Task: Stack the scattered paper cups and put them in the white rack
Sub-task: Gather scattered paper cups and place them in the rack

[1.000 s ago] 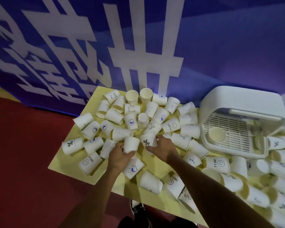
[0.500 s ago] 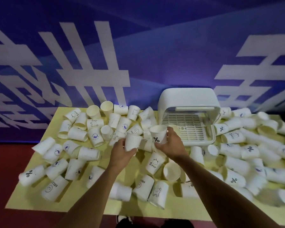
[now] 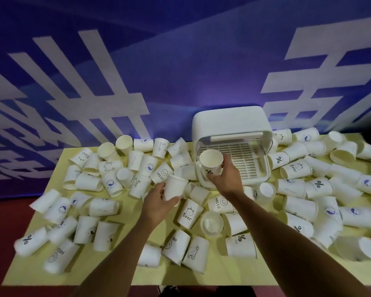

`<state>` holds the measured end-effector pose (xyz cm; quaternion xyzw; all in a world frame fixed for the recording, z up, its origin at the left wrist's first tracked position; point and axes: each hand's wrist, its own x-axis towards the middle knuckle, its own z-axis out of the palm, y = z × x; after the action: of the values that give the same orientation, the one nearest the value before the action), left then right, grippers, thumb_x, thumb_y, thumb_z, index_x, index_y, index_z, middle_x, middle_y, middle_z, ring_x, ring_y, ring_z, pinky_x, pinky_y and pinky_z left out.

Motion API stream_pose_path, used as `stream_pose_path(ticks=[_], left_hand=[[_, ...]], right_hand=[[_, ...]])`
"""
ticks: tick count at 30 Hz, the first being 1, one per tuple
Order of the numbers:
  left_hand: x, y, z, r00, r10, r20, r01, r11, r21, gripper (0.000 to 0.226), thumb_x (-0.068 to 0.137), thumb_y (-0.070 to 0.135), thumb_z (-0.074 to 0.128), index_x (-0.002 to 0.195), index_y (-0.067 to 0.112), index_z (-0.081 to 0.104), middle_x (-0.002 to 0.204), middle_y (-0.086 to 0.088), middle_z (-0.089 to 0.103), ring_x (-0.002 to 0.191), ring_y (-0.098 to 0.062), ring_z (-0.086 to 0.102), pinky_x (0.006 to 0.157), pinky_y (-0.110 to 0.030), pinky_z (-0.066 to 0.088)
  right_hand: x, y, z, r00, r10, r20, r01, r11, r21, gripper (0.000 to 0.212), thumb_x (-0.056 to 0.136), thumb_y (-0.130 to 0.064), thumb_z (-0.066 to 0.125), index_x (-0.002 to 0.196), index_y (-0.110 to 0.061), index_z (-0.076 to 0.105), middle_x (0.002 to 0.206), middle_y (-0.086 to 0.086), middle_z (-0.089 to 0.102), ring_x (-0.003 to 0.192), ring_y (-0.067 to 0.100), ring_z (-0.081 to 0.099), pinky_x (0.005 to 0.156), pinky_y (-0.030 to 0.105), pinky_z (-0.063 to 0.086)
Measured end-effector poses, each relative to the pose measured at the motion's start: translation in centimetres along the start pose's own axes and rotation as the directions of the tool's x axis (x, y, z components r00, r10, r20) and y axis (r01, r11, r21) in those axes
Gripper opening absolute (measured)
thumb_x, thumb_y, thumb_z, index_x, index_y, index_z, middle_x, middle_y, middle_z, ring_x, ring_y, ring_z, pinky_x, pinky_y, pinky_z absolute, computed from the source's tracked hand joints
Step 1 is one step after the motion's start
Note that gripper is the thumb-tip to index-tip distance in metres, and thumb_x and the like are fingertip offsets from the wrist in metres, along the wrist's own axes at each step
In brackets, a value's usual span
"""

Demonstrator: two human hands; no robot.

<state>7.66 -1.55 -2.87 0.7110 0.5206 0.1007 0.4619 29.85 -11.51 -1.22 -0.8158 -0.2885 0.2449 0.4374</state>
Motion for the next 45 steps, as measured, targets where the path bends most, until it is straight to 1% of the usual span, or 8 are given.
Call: stream_pose_path(ticks=[5, 10, 14, 18, 21, 30, 36, 45], left_hand=[[-0.3, -0.2, 0.4, 1.0, -0.022, -0.009, 0.021, 0.999, -0.038, 0.056, 0.075, 0.032, 0.084, 0.124, 0.023, 0.058, 0.101, 0.015, 0.064, 0.092, -0.006, 0.063, 0.083, -0.033, 0.056], [-0.6, -0.1, 0.7, 0.999, -0.041, 0.027, 0.043, 0.996, -0.084, 0.05, 0.077, 0.029, 0.084, 0.12, 0.02, 0.06, 0.106, 0.005, 0.067, 0.096, -0.014, 0.067, 0.087, -0.043, 0.058], [-0.5, 0.3, 0.9, 0.998, -0.04, 0.055, 0.047, 0.991, -0.127, 0.043, 0.078, 0.027, 0.083, 0.113, 0.026, 0.058, 0.103, 0.009, 0.066, 0.097, -0.013, 0.067, 0.088, -0.045, 0.058], [-0.4, 1.0, 1.4, 0.996, -0.049, 0.073, 0.057, 0.991, -0.122, 0.046, 0.077, 0.03, 0.084, 0.115, 0.027, 0.058, 0.103, 0.013, 0.066, 0.097, -0.011, 0.067, 0.088, -0.043, 0.058], [-0.4, 1.3, 1.7, 0.996, -0.045, 0.081, 0.054, 0.993, -0.105, 0.047, 0.076, 0.032, 0.083, 0.116, 0.026, 0.059, 0.104, 0.013, 0.067, 0.096, -0.008, 0.068, 0.089, -0.038, 0.058], [-0.8, 1.4, 1.6, 0.996, -0.039, 0.084, 0.044, 0.997, -0.061, 0.038, 0.078, 0.033, 0.081, 0.106, 0.037, 0.056, 0.096, 0.023, 0.065, 0.09, 0.002, 0.066, 0.076, -0.021, 0.053], [-0.8, 1.4, 1.2, 0.996, -0.044, 0.079, 0.05, 0.996, -0.075, 0.035, 0.079, 0.031, 0.081, 0.099, 0.041, 0.055, 0.095, 0.024, 0.065, 0.089, 0.004, 0.066, 0.074, -0.018, 0.051], [-0.4, 2.1, 1.1, 0.997, -0.03, 0.067, 0.036, 0.995, -0.091, 0.042, 0.08, 0.032, 0.08, 0.113, 0.033, 0.054, 0.097, 0.024, 0.06, 0.089, 0.007, 0.061, 0.071, -0.015, 0.047]], right_hand=[[0.7, 1.0, 1.1, 0.999, 0.034, -0.04, -0.034, 0.999, 0.012, 0.061, 0.073, -0.016, 0.082, 0.12, -0.025, 0.045, 0.102, -0.012, 0.057, 0.094, 0.013, 0.055, 0.077, 0.028, 0.045], [1.1, 1.5, 1.3, 0.998, 0.061, -0.014, -0.061, 0.998, 0.01, 0.07, 0.073, -0.016, 0.084, 0.132, -0.02, 0.046, 0.115, -0.006, 0.061, 0.102, 0.013, 0.056, 0.083, 0.026, 0.044], [0.7, 1.8, 0.9, 0.998, 0.063, -0.008, -0.063, 0.998, -0.008, 0.072, 0.075, -0.02, 0.085, 0.135, -0.018, 0.046, 0.126, 0.002, 0.062, 0.106, 0.015, 0.056, 0.086, 0.027, 0.045], [0.5, 1.9, 0.2, 0.998, 0.052, 0.033, -0.05, 0.997, -0.051, 0.067, 0.08, -0.022, 0.079, 0.137, -0.017, 0.045, 0.13, 0.006, 0.061, 0.112, 0.023, 0.061, 0.093, 0.038, 0.052], [0.8, 1.5, 0.0, 0.999, 0.033, 0.016, -0.032, 0.997, -0.073, 0.071, 0.084, -0.021, 0.077, 0.144, -0.018, 0.039, 0.135, 0.009, 0.059, 0.121, 0.028, 0.058, 0.1, 0.045, 0.05], [1.9, 0.3, 0.9, 0.998, 0.034, -0.045, -0.036, 0.998, -0.056, 0.084, 0.082, -0.032, 0.08, 0.152, -0.02, 0.035, 0.149, 0.001, 0.047, 0.138, 0.022, 0.043, 0.113, 0.039, 0.039], [2.2, -0.2, 1.7, 0.993, 0.051, -0.108, -0.062, 0.993, -0.101, 0.054, 0.085, -0.028, 0.077, 0.132, -0.016, 0.052, 0.131, 0.002, 0.06, 0.118, 0.022, 0.057, 0.095, 0.034, 0.048], [0.4, 0.9, 1.0, 0.993, -0.028, -0.112, 0.012, 0.99, -0.139, 0.052, 0.083, -0.028, 0.076, 0.129, -0.017, 0.055, 0.126, -0.001, 0.058, 0.112, 0.018, 0.057, 0.093, 0.036, 0.051]])
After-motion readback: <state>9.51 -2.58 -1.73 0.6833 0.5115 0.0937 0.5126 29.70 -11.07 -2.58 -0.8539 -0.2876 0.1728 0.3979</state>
